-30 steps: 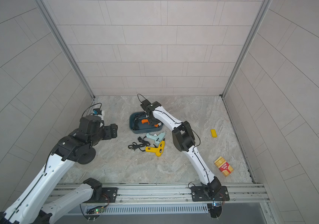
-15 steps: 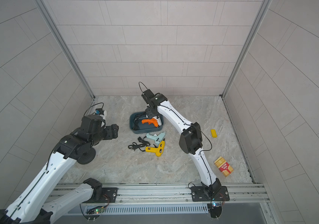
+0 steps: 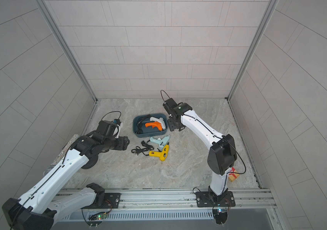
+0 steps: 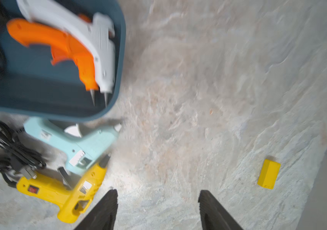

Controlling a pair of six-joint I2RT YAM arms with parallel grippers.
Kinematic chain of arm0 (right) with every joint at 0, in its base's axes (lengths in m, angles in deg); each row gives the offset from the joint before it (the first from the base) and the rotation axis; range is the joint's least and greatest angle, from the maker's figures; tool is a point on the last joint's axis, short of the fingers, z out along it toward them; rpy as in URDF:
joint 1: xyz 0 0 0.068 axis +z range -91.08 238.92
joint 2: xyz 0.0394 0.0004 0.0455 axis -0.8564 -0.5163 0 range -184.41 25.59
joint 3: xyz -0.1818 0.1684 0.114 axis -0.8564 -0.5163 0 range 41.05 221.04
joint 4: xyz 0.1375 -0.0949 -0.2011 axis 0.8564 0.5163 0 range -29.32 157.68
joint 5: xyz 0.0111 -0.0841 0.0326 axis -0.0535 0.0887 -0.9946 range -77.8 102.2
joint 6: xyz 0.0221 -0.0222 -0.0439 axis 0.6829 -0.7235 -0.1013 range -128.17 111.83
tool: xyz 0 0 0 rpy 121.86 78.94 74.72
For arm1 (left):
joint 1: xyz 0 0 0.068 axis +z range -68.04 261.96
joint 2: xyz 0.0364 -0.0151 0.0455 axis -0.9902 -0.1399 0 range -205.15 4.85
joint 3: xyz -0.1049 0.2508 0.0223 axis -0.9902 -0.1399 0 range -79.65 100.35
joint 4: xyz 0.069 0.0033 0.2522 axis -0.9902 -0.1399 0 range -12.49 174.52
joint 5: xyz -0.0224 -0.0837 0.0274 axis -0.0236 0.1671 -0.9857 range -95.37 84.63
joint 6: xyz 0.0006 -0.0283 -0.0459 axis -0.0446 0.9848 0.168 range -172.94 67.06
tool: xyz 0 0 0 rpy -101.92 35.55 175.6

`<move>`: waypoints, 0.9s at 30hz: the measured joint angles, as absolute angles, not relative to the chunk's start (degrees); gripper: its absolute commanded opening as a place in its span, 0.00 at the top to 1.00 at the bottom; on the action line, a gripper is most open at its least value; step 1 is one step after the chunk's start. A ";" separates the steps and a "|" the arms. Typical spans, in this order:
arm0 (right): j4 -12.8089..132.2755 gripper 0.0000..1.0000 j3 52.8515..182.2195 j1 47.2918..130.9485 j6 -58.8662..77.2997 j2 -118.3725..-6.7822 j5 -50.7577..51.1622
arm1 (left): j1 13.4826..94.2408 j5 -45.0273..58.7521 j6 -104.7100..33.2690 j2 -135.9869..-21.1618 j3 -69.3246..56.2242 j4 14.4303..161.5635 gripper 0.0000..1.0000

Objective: Put the hot melt glue gun into the storage box
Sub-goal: Pick up the hot melt adhesive gun from the center of the board.

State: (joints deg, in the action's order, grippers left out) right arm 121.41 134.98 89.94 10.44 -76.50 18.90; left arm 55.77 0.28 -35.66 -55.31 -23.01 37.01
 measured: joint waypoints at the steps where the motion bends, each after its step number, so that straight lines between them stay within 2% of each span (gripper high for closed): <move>1: 120.85 0.33 132.11 90.01 10.49 -75.80 18.11 | 54.89 1.03 -35.53 -55.98 -23.41 36.99 0.30; 7: 119.42 0.33 119.98 90.03 10.53 -69.98 15.67 | 47.33 4.04 -35.23 -60.09 -24.94 37.16 0.30; 12: 118.75 0.33 116.16 89.20 10.60 -65.57 15.38 | 38.52 4.68 -36.67 -65.21 -24.83 37.66 0.30; 16: 118.51 0.33 114.54 87.06 10.73 -63.49 15.14 | 32.79 3.12 -41.45 -71.48 -22.90 37.60 0.26; 27: 119.36 0.33 113.66 81.86 9.28 -59.51 15.10 | 31.09 1.05 -63.29 -85.73 -15.62 39.26 0.18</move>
State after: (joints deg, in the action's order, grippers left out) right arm 119.36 113.66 81.86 9.28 -59.51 15.10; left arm 31.09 1.05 -63.29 -85.73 -15.62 39.26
